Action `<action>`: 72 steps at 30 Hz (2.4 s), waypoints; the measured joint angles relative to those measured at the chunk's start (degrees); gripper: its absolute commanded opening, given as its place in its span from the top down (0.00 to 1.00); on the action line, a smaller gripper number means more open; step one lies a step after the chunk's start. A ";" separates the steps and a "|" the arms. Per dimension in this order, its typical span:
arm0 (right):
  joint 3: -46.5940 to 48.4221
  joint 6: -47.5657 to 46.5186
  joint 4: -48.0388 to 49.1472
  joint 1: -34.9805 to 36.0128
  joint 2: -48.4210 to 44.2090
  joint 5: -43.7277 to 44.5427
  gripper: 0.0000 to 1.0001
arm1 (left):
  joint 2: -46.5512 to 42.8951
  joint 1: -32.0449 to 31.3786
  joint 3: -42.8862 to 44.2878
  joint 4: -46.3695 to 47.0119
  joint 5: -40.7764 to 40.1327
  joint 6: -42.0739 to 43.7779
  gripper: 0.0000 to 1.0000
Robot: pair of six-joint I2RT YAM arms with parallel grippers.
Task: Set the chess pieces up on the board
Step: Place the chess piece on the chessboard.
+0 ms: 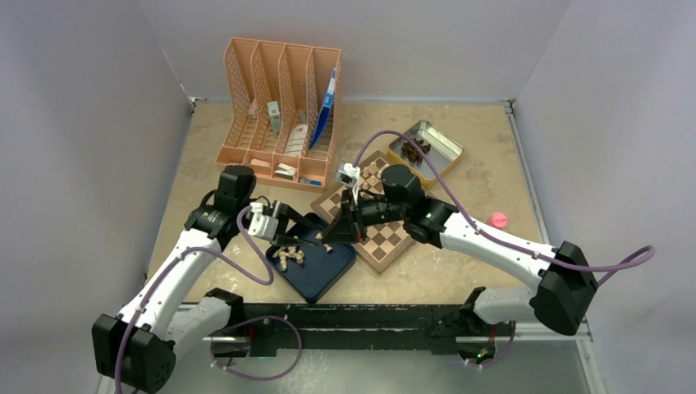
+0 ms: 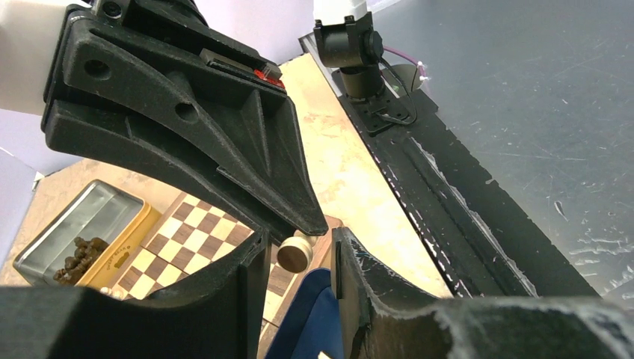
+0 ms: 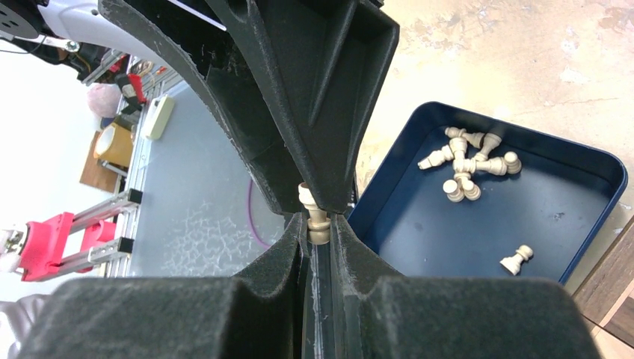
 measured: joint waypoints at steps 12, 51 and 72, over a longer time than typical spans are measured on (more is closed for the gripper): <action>0.00 0.72 0.81 0.04 -0.07 -1.27 0.81 | -0.46 -0.35 0.90 -2.32 0.24 0.24 0.92; -12.00 36.06 34.67 0.09 -7.10 17.00 0.57 | -14.67 -0.63 -20.33 80.43 -25.51 -69.94 1.00; -12.00 41.59 42.53 0.02 -4.83 15.06 0.67 | -13.79 -0.63 -23.30 92.02 -27.63 -73.94 1.00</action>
